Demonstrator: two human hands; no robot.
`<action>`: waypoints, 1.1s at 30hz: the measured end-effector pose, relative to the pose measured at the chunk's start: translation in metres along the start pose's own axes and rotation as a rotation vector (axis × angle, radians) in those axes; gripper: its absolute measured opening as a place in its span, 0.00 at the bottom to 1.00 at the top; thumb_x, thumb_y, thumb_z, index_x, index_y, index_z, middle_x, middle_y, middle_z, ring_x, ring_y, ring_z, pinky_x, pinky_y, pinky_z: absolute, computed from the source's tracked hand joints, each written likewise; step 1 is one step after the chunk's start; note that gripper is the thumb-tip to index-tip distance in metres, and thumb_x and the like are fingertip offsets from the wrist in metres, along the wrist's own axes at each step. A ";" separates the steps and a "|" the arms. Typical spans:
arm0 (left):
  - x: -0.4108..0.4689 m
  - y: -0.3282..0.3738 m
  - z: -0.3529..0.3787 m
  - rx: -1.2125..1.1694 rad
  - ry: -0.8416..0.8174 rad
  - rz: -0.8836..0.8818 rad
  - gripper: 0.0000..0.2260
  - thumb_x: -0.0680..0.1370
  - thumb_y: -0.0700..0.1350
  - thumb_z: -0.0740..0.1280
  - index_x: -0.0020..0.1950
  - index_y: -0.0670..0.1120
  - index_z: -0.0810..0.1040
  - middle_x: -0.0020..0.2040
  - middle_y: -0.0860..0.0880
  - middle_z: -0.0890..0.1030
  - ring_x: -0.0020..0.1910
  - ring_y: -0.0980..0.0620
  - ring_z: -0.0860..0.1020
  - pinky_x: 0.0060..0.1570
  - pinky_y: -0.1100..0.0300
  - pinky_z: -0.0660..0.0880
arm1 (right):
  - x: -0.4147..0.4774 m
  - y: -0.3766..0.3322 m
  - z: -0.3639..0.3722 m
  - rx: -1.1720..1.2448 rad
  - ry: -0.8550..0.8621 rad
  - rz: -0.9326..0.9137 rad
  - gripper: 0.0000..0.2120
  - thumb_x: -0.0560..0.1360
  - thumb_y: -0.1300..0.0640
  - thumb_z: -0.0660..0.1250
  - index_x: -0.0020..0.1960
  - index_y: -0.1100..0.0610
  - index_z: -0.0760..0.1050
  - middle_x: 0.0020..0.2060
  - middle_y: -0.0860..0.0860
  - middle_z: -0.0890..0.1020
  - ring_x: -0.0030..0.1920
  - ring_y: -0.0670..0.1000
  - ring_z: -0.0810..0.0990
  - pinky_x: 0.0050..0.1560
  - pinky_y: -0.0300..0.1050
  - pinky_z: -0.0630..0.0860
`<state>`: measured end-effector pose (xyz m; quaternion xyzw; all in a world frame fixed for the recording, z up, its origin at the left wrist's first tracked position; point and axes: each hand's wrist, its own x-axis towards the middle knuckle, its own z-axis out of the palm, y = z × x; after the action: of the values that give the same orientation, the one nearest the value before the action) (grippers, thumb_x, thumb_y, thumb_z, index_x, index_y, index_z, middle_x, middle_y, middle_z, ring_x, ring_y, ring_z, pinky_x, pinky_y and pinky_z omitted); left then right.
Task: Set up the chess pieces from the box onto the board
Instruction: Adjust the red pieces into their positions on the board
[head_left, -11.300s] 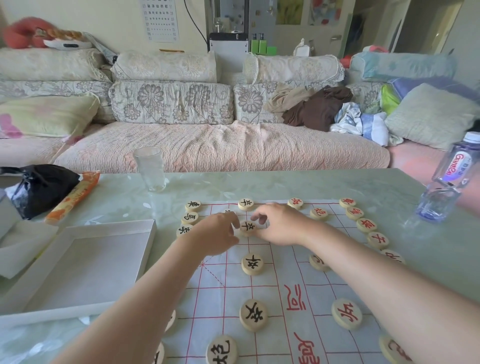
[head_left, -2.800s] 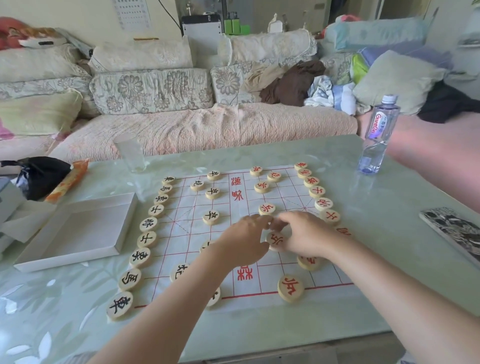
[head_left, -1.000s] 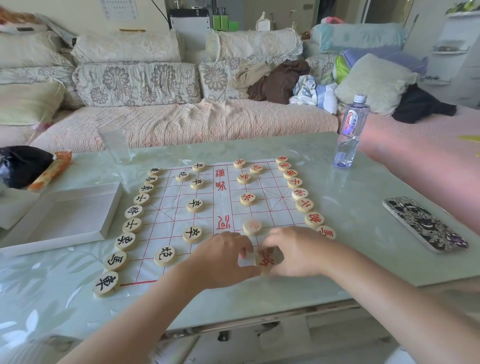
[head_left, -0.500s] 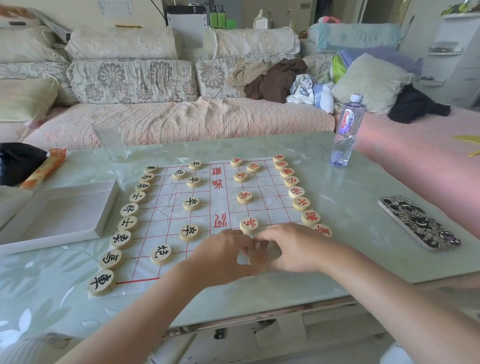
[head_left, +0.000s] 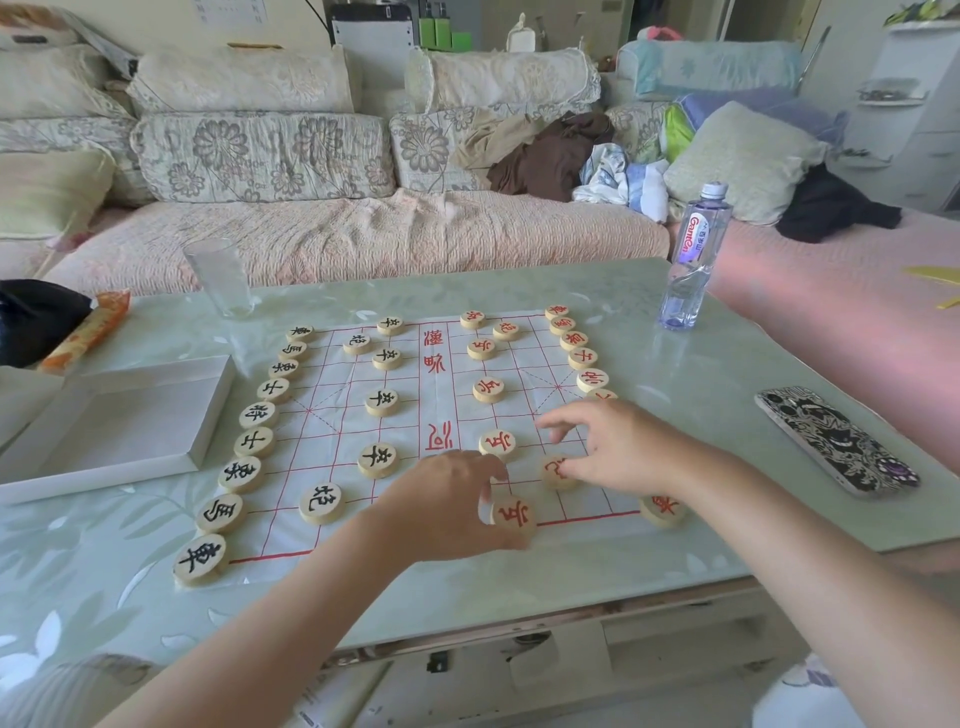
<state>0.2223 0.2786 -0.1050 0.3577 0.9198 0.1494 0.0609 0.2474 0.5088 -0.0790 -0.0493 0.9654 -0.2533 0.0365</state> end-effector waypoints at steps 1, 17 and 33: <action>0.003 0.003 -0.003 0.013 0.024 -0.001 0.29 0.69 0.68 0.68 0.65 0.55 0.71 0.53 0.58 0.77 0.52 0.56 0.74 0.46 0.62 0.68 | 0.001 0.006 -0.004 -0.030 0.016 0.026 0.26 0.73 0.57 0.71 0.68 0.42 0.73 0.53 0.35 0.78 0.36 0.25 0.70 0.40 0.27 0.63; 0.048 0.024 0.010 -0.022 0.046 0.005 0.12 0.76 0.58 0.65 0.57 0.57 0.78 0.52 0.59 0.78 0.50 0.55 0.76 0.50 0.57 0.75 | 0.008 0.011 0.011 -0.287 -0.030 0.031 0.24 0.71 0.33 0.66 0.64 0.41 0.74 0.54 0.41 0.78 0.50 0.47 0.76 0.48 0.43 0.71; 0.054 0.027 0.014 0.057 0.097 -0.026 0.17 0.73 0.58 0.68 0.61 0.58 0.76 0.54 0.59 0.78 0.55 0.55 0.75 0.47 0.61 0.70 | 0.009 0.021 0.010 -0.223 -0.092 0.009 0.26 0.70 0.36 0.68 0.66 0.40 0.72 0.53 0.40 0.75 0.52 0.46 0.75 0.51 0.43 0.72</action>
<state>0.2024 0.3369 -0.1098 0.3395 0.9301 0.1397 0.0081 0.2375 0.5212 -0.0982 -0.0603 0.9851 -0.1416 0.0764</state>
